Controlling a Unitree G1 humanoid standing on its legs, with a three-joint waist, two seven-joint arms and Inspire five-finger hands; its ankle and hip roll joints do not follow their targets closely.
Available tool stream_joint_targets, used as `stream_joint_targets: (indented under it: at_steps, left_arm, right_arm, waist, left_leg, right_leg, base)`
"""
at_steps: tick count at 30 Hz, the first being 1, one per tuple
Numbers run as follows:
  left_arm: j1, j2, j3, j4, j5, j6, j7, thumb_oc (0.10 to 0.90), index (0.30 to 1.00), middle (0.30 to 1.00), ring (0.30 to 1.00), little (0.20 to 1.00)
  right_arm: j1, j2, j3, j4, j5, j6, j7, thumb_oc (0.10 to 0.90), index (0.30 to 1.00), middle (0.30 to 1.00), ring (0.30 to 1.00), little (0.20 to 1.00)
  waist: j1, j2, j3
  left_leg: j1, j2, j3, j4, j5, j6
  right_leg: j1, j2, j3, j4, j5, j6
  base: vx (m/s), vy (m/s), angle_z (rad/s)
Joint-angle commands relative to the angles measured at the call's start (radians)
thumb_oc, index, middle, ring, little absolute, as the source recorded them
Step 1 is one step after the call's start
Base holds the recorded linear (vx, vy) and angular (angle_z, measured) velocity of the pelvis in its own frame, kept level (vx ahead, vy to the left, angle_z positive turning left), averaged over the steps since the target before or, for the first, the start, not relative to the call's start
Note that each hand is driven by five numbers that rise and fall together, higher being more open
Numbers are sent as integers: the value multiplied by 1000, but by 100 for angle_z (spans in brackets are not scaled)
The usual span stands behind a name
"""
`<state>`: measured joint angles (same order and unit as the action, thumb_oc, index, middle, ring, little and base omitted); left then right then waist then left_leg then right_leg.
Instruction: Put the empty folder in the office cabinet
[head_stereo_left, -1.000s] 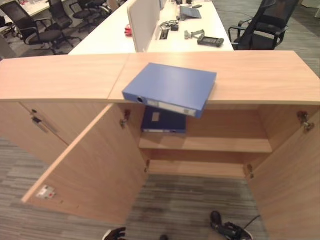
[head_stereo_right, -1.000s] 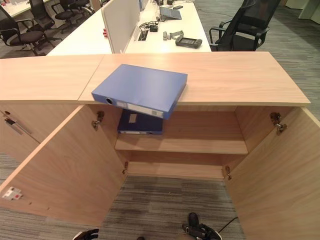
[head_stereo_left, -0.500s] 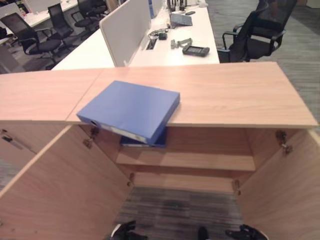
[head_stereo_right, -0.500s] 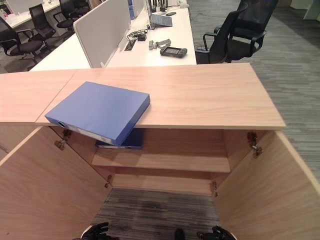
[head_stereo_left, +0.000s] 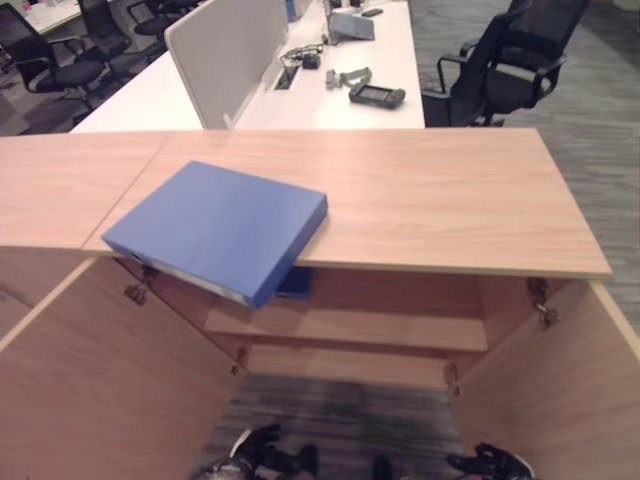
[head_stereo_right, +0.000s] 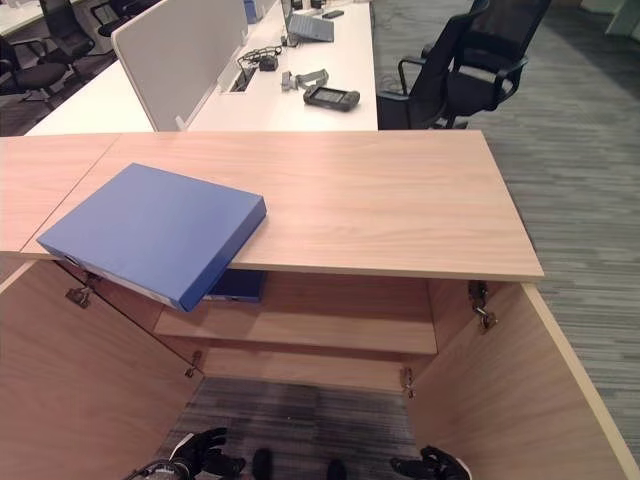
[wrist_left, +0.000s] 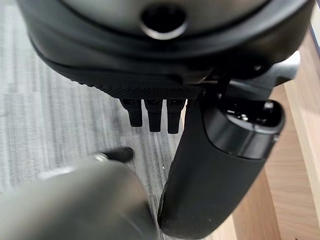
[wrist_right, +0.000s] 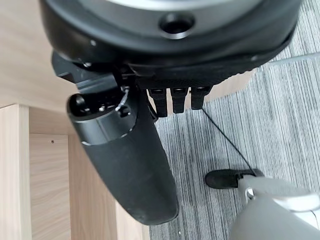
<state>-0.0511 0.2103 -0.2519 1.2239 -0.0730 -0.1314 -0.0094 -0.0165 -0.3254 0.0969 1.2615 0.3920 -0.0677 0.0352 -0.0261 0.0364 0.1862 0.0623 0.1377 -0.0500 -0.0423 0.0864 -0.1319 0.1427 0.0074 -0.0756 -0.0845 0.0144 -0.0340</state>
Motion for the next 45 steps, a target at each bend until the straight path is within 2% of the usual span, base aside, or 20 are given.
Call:
stream_joint_targets:
  at_steps: [1, 7, 16, 18, 19, 23, 25, 32, 35, 37, 42, 44, 45]
  left_arm:
    - [4, 63, 7, 23, 20, -11, 16, 800, 900, 900, 900, 900]
    - [13, 65, 16, 31, 31, -11, 16, 800, 900, 900, 900, 900]
    - [23, 72, 18, 9, 39, -28, 37, 800, 900, 900, 900, 900]
    - [18, 102, 19, -105, 59, -52, 85, 800, 900, 900, 900, 900]
    - [19, 102, 19, -106, 59, -52, 85, 800, 900, 900, 900, 900]
    - [92, 177, 51, -435, 168, -78, 176, 800, 900, 900, 900, 900]
    - [155, 192, 105, -582, 208, -86, 215, 800, 900, 900, 900, 900]
    - [240, 221, 177, -848, 360, -117, 336, 800, 900, 900, 900, 900]
    - [250, 232, 192, -911, 381, -117, 347, 800, 900, 900, 900, 900]
    - [251, 269, 208, -987, 444, -122, 375, 800, 900, 900, 900, 900]
    - [246, 338, 233, -1098, 560, -117, 399, 800, 900, 900, 900, 900]
    - [247, 366, 249, -1143, 614, -118, 418, 800, 900, 900, 900, 900]
    - [233, 409, 258, -1209, 677, -126, 435, 800, 900, 900, 900, 900]
  right_arm:
    - [3, 0, 13, -11, -19, -20, 4, 800, 900, 900, 900, 900]
    - [20, 26, 27, -6, -37, -14, 12, 800, 900, 900, 900, 900]
    - [28, 38, 33, 4, -39, -17, 10, 800, 900, 900, 900, 900]
    - [26, 40, 35, -6, -38, -28, 1, 800, 900, 900, 900, 900]
    - [26, 40, 35, -6, -38, -28, 1, 800, 900, 900, 900, 900]
    - [30, 48, 33, -54, -55, -58, -25, 800, 900, 900, 900, 900]
    - [41, 53, 31, -76, -64, -67, -33, 800, 900, 900, 900, 900]
    - [31, 64, 37, -87, -71, -77, -60, 800, 900, 900, 900, 900]
    - [23, 65, 45, -91, -67, -78, -65, 800, 900, 900, 900, 900]
    - [15, 61, 54, -97, -62, -76, -66, 800, 900, 900, 900, 900]
    - [4, 55, 61, -98, -67, -78, -63, 800, 900, 900, 900, 900]
    - [8, 50, 64, -106, -69, -80, -58, 800, 900, 900, 900, 900]
    - [11, 42, 67, -105, -73, -84, -54, 800, 900, 900, 900, 900]
  waist:
    - [36, -12, -47]
    - [38, -16, -73]
    - [56, -31, -80]
    - [78, -39, -76]
    - [77, -39, -76]
    - [126, -52, -62]
    - [151, -58, -58]
    - [224, -67, -54]
    - [235, -68, -53]
    - [251, -64, -48]
    - [257, -51, -41]
    - [255, -44, -40]
    - [251, -32, -40]
  left_leg:
    - [49, -11, 14, -7, -90, 29]
    - [82, -29, 15, -45, -101, 42]
    - [89, -40, 5, -45, -110, 52]
    - [84, -42, -14, -45, -106, 54]
    - [84, -42, -14, -45, -106, 54]
    - [66, -40, -48, -45, -92, 50]
    - [57, -37, -66, -45, -85, 46]
    - [31, -28, -129, -39, -67, 24]
    - [31, -24, -141, -36, -74, 14]
    - [22, -17, -157, -33, -67, 3]
    - [11, -14, -173, -30, -59, -9]
    - [6, -11, -176, -29, -55, -14]
    - [4, -10, -178, -29, -53, -18]
  right_leg:
    - [-29, -131, 14, 89, -81, 149]
    - [-11, -151, 14, 56, -62, 167]
    - [4, -160, 7, 46, -57, 176]
    - [7, -161, -4, 52, -61, 176]
    - [7, -162, -5, 52, -61, 176]
    - [11, -158, -37, 65, -75, 177]
    - [14, -155, -57, 70, -83, 177]
    - [38, -137, -117, 62, -101, 168]
    - [52, -128, -133, 56, -118, 163]
    - [63, -118, -152, 50, -126, 157]
    - [67, -108, -174, 48, -132, 151]
    - [67, -104, -177, 49, -135, 149]
    - [68, -99, -181, 47, -138, 146]
  base:
    - [37, 114, -3]
    - [20, 75, -2]
    - [2, 25, 2]
    - [-30, -7, 11]
    - [-40, -26, 24]
    - [-46, -49, 18]
    - [-30, -70, 37]
    - [-9, -76, 30]
    - [14, -96, 22]
    - [11, -105, 27]
    - [-17, -57, 17]
    - [-13, -49, 4]
    - [-5, -45, -1]
